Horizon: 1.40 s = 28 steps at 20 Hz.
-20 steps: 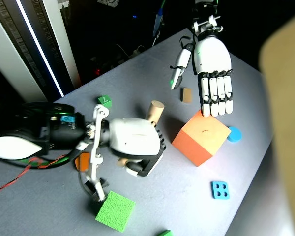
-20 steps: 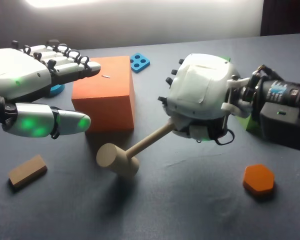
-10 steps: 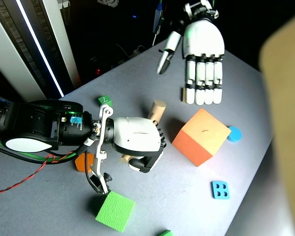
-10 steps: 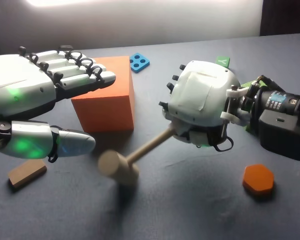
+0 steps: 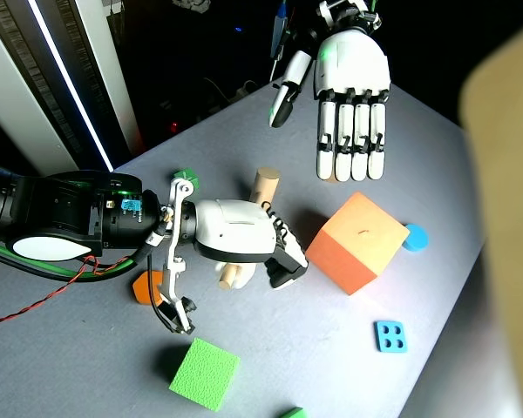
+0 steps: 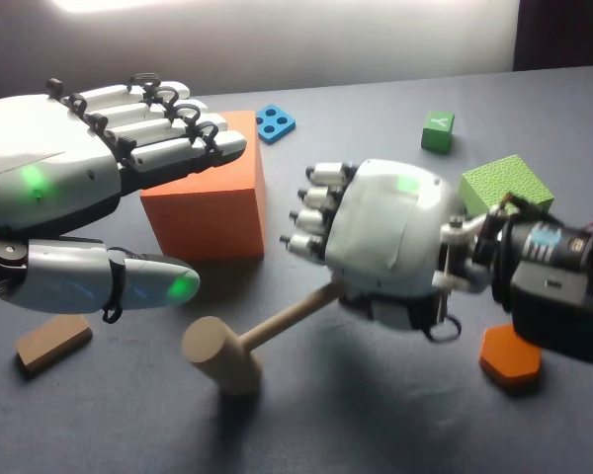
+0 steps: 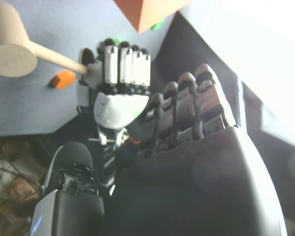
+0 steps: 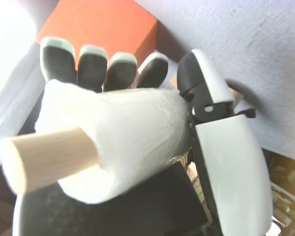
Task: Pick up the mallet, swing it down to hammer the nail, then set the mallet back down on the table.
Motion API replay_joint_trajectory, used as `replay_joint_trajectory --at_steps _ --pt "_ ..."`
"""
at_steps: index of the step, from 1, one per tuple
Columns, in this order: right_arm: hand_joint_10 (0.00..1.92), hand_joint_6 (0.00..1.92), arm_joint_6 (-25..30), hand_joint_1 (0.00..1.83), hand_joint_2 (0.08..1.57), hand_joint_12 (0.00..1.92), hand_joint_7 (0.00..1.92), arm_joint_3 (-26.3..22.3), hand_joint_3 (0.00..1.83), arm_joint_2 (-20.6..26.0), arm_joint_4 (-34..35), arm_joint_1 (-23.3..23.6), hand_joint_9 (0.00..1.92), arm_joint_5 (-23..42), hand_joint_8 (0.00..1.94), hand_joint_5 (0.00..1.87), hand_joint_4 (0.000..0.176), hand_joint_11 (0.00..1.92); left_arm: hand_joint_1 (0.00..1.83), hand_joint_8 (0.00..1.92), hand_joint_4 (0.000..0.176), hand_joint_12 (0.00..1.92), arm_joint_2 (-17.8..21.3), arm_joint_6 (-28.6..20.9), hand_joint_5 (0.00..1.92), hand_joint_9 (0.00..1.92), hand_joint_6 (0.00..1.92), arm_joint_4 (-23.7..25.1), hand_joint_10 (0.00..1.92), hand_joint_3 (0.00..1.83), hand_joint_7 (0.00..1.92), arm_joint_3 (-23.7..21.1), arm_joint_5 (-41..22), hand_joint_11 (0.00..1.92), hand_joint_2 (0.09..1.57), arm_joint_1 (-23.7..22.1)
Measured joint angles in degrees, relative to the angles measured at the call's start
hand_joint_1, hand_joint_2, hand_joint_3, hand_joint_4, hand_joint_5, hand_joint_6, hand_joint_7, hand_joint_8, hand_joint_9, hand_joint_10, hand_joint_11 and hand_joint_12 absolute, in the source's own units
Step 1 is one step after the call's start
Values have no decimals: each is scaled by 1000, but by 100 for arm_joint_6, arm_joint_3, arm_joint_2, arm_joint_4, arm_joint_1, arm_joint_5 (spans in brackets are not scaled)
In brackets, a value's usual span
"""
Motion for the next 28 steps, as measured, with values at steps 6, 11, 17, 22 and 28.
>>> replay_joint_trajectory --at_steps 6,11,17,22,28 --pt "324 17 -48 521 1213 1122 787 -153 0 -17 7 -249 661 -22 127 750 0 260 0 8 0 48 0 7 47 68 6 0 11 2 81 0 -4 29 1262 11" --pt "19 0 -142 518 1202 1056 522 -149 1 -17 24 -317 456 83 0 516 0 14 0 0 0 57 0 9 30 48 0 -42 0 0 58 0 -50 9 1255 94" --pt "0 0 -142 495 1119 645 306 -179 0 116 79 -245 251 170 1 307 0 0 0 6 0 61 0 7 36 44 5 -48 6 0 57 37 -109 0 1254 122" --pt "1 1 -20 514 1090 473 209 -389 0 448 216 -120 165 229 1 217 0 0 0 6 0 30 0 4 34 51 4 -61 7 1 62 48 -109 10 1257 122" --pt "5 3 -153 555 1118 345 178 -380 7 426 367 -168 145 199 5 189 0 0 0 2 0 2 0 -9 19 29 1 -59 4 0 42 48 -105 3 1257 142"
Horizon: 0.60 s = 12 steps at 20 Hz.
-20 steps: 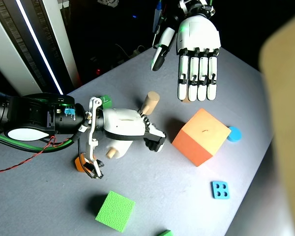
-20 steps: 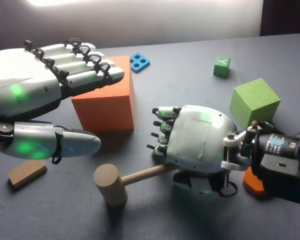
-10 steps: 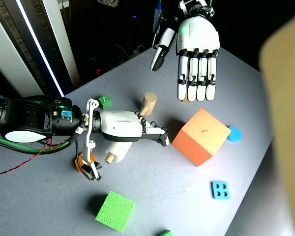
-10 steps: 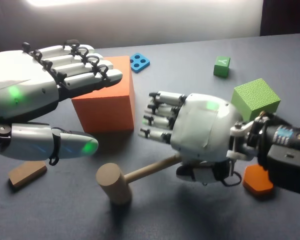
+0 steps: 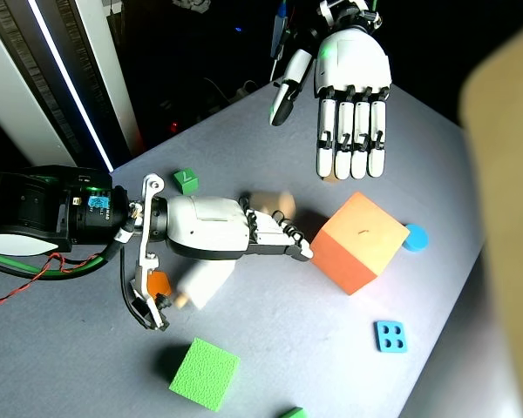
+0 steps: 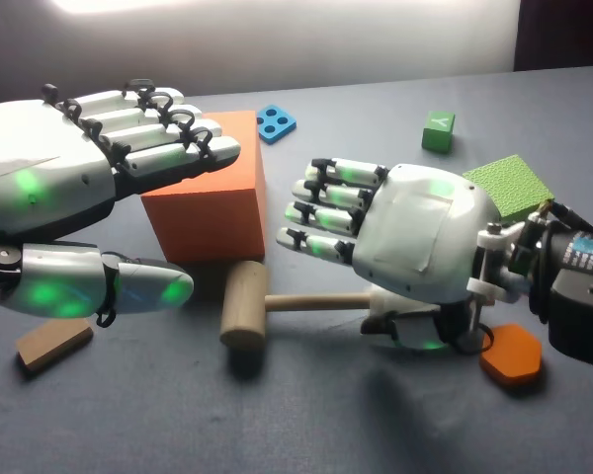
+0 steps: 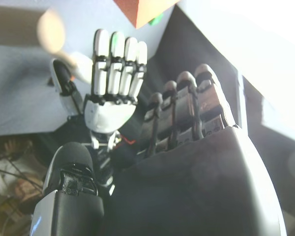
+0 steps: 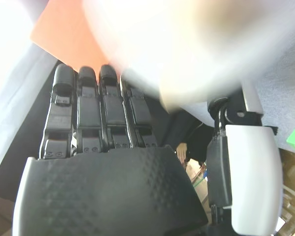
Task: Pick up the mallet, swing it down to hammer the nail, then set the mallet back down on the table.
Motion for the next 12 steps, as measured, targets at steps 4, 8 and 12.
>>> replay_joint_trajectory --at_steps 4,8,12 --pt "0 0 -7 662 1101 72 13 -291 0 254 208 13 11 -160 0 30 0 0 0 0 0 1 0 -4 8 26 0 0 1 0 39 0 -4 0 1255 0" --pt "0 0 -15 667 1063 0 0 -1263 0 1196 1139 437 0 -260 0 0 0 0 0 6 0 10 0 -11 31 46 7 -4 6 0 60 0 2 17 1252 22" --pt "0 0 -13 717 924 0 0 -2011 0 2151 1788 922 0 -997 0 0 0 0 0 5 0 10 0 -35 39 50 8 -4 6 1 64 0 7 15 1258 22"
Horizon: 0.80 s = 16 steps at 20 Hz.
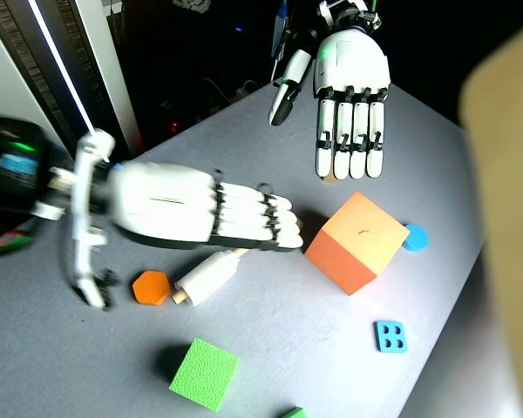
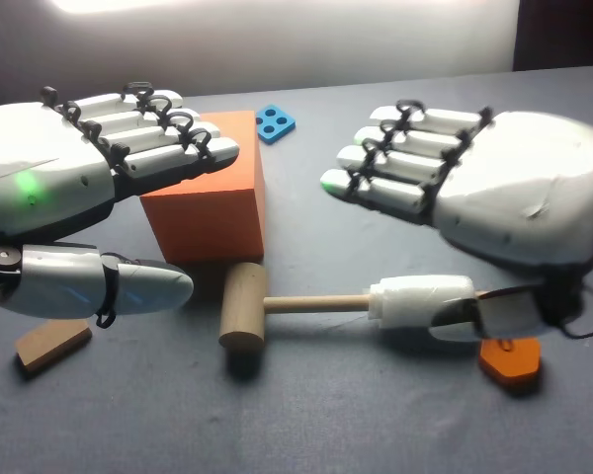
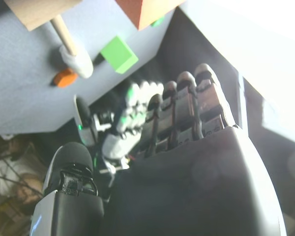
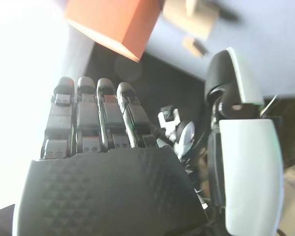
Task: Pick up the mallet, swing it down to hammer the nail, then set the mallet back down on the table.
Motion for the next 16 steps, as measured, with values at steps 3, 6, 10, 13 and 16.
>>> replay_joint_trajectory --at_steps 3,6,10,13,16 --pt "0 0 -232 711 881 0 0 -297 0 444 623 321 0 -636 0 0 0 0 0 8 0 14 0 -13 44 59 8 0 8 3 75 -2 -4 19 1262 0" --pt "14 11 -931 704 917 61 125 -437 1 688 1508 575 99 -1104 8 110 0 64 0 15 0 343 0 -55 128 202 8 0 16 0 205 -20 -15 8 1262 0" --pt "920 635 -1429 713 931 996 140 -446 0 1029 2396 533 123 -695 951 187 0 0 65 1723 0 1855 -2 -101 53 77 1611 -2 1786 0 121 -20 116 0 1306 -85" --pt "1908 1884 -1589 733 928 1905 0 -448 0 962 2490 348 51 -212 1926 1 0 46 158 1919 0 1920 -98 -101 129 191 1919 -22 1920 0 150 -20 184 245 1296 -197" --pt "1921 1921 -1742 669 920 1921 712 -463 0 922 2883 345 720 92 1941 657 0 792 271 1921 0 1921 -175 -98 1253 1364 1920 -17 1921 0 1392 -61 225 1217 1206 -221"
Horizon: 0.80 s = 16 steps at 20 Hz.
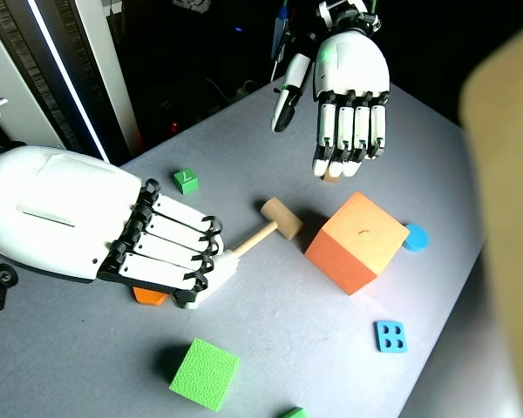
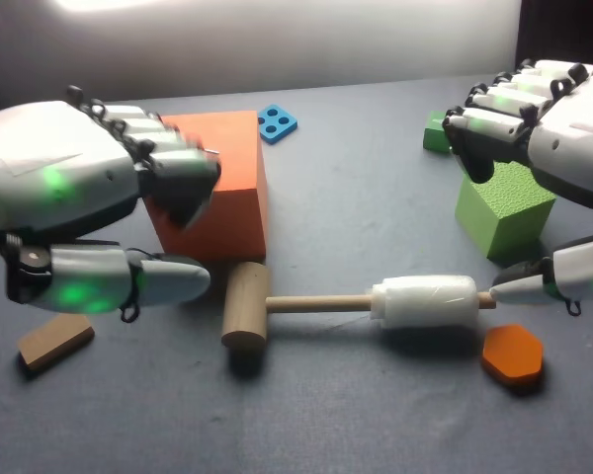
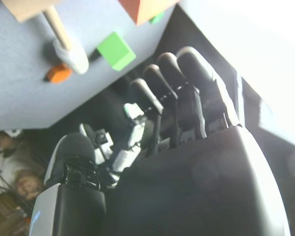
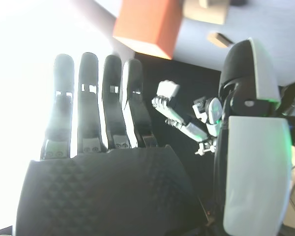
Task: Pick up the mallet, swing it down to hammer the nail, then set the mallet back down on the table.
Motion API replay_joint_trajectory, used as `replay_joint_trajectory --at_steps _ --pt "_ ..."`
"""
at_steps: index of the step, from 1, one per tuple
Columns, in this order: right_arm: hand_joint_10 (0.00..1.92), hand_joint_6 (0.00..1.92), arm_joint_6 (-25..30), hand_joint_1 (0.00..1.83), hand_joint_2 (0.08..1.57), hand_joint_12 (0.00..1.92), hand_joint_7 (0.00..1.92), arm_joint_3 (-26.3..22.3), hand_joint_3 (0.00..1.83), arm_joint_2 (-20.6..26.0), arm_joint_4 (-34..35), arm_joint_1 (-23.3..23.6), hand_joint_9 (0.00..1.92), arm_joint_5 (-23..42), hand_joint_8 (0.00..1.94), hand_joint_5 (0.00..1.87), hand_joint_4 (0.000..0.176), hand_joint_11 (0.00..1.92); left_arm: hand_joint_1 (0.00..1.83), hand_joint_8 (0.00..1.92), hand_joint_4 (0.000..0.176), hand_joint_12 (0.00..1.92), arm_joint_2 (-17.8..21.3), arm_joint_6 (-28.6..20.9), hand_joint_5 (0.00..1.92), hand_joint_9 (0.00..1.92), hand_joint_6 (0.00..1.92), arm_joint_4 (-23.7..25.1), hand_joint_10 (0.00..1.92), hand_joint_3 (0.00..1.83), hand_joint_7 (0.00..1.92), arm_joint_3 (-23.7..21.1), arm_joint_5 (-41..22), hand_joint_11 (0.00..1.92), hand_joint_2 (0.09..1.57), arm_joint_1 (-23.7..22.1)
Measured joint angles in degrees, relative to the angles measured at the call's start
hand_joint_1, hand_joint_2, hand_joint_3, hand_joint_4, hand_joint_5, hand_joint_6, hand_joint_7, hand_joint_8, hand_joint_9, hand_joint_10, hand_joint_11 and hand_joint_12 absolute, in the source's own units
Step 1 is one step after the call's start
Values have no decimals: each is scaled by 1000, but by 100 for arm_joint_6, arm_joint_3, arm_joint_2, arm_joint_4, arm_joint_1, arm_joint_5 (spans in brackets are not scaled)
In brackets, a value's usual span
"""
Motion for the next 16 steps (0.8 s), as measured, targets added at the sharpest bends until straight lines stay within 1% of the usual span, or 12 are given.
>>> replay_joint_trajectory --at_steps 1,2,3,4,5,6,7,8,10,12,13,16 --pt "1921 1921 -9 573 951 1921 1236 0 3 -2 2 0 1242 26 1941 1198 0 1268 157 1893 84 1921 -11 -2 1229 1386 1830 4 1921 0 1380 -13 11 1272 1184 -7" --pt "1921 1921 -22 484 998 1921 1525 0 18 0 4 -2 1530 33 1941 1501 0 1537 250 1915 158 1921 -37 4 1242 1456 1837 9 1921 5 1420 -24 52 1395 1211 -42" --pt "1921 1921 -46 435 1054 1921 1631 0 31 0 28 -17 1649 46 1941 1584 0 1650 367 1920 172 1921 -72 20 1280 1531 1896 7 1921 11 1481 -42 74 1519 1269 -92" --pt "1921 1921 -55 528 1155 1921 1689 2 28 -2 37 -17 1723 42 1941 1630 16 1770 507 1921 175 1921 -109 35 1340 1607 1916 -9 1921 16 1545 -59 68 1661 1395 -122" --pt "1921 1921 -66 720 1266 1921 1758 -2 24 -20 31 -17 1793 63 1941 1682 65 1862 774 1921 176 1921 -142 44 1398 1664 1920 -11 1921 7 1586 -66 37 1733 1435 -166" --pt "1921 1921 -68 827 1324 1921 1781 -2 31 -31 24 -17 1814 79 1941 1694 77 1887 925 1921 176 1921 -177 50 1447 1712 1921 -22 1921 4 1630 -83 0 1768 1449 -177" --pt "1921 1921 -94 960 1358 1921 1761 0 34 -31 28 -26 1805 94 1941 1671 87 1880 1110 1921 176 1921 -188 70 1488 1711 1921 -2 1921 0 1625 -94 35 1769 1415 -186" --pt "1921 1921 -96 991 1394 1921 1718 0 42 -28 31 -35 1780 111 1941 1615 100 1863 1130 1921 176 1921 -188 81 1497 1686 1921 -4 1921 0 1600 -107 39 1733 1417 -186" --pt "1921 1921 -96 1007 1408 1921 1694 2 37 -31 31 -35 1766 129 1941 1592 114 1852 1111 1921 176 1921 -210 96 1483 1650 1921 -22 1921 0 1580 -129 46 1647 1400 -197" --pt "1921 1921 -101 996 1405 1921 1685 2 29 -33 31 -37 1745 142 1941 1598 109 1831 1041 1921 176 1921 -260 107 1448 1635 1921 -24 1921 0 1565 -131 42 1643 1394 -168" --pt "1921 1921 -114 1022 1393 1921 1672 0 21 -42 31 -59 1735 192 1941 1581 107 1826 1064 1921 171 1921 -267 107 1440 1624 1921 -7 1921 0 1557 -131 26 1656 1358 -109" --pt "1921 1921 -129 1048 1386 1921 1662 4 14 -42 42 -118 1714 275 1941 1556 112 1761 1023 1921 176 1921 -271 107 1408 1613 1921 -13 1921 0 1555 -136 -24 1603 1374 -4"
